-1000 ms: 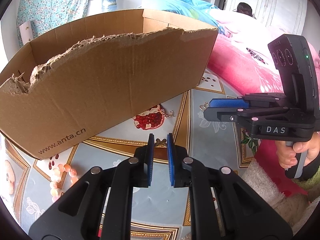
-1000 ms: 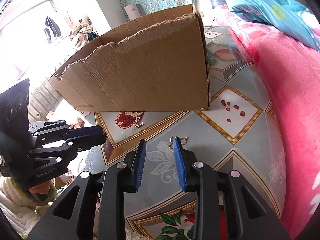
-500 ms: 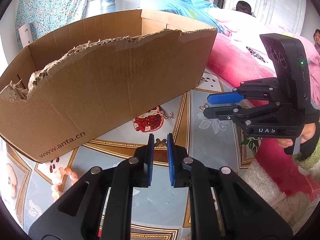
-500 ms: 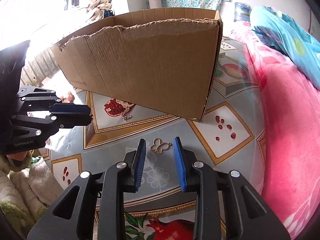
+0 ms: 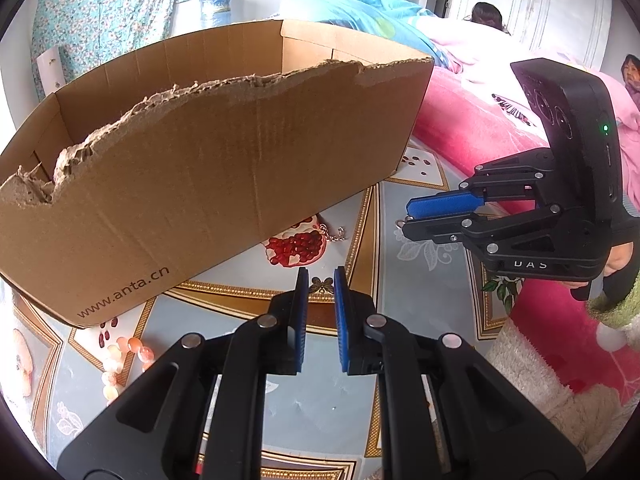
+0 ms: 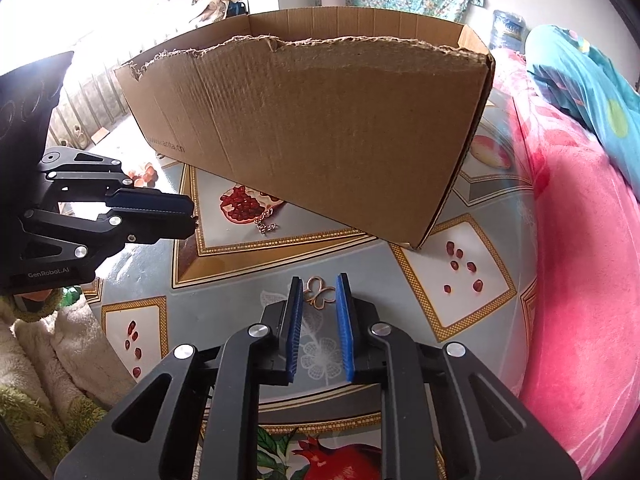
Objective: Organize jewelry
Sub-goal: 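Carry the butterfly earring into the box and open the right gripper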
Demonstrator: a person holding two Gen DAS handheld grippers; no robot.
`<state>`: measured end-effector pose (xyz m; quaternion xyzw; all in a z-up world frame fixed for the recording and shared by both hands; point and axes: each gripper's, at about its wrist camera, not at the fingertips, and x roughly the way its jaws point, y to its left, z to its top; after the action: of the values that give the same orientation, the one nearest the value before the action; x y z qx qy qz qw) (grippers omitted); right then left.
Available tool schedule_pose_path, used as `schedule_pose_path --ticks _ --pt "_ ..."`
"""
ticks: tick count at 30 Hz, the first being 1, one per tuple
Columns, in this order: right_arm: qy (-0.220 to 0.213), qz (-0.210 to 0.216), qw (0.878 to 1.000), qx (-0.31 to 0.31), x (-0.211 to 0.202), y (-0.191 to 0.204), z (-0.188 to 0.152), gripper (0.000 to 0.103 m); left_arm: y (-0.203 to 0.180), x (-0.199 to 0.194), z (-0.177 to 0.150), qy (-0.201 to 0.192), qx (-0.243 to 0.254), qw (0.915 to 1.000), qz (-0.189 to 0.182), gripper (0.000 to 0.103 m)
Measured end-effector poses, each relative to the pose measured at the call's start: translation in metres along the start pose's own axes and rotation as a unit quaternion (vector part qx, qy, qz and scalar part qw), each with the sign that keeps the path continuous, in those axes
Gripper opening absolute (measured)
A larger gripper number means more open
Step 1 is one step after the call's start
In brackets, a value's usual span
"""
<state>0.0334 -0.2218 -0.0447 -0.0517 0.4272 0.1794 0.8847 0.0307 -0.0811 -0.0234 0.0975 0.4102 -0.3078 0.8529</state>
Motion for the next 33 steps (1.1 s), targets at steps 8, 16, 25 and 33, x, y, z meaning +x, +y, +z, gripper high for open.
schedule_pose_path --ticks 8,16,25,33 --pt "0.004 0.000 1.000 0.014 0.000 -0.001 0.001 0.011 0.001 -0.002 -0.001 -0.003 -0.002 1.0000 -0.001 0.012" --pt "0.031 -0.001 1.000 0.004 -0.002 0.003 0.014 0.030 0.003 -0.003 -0.002 -0.007 -0.006 1.0000 -0.001 0.012" --pt "0.099 -0.007 0.995 -0.014 0.010 0.002 0.024 0.028 0.007 -0.003 -0.004 -0.010 -0.014 0.9998 -0.005 0.012" --pt "0.127 -0.003 0.992 -0.016 0.010 0.003 0.031 0.020 0.013 -0.004 -0.007 -0.015 -0.024 0.9996 -0.007 0.012"
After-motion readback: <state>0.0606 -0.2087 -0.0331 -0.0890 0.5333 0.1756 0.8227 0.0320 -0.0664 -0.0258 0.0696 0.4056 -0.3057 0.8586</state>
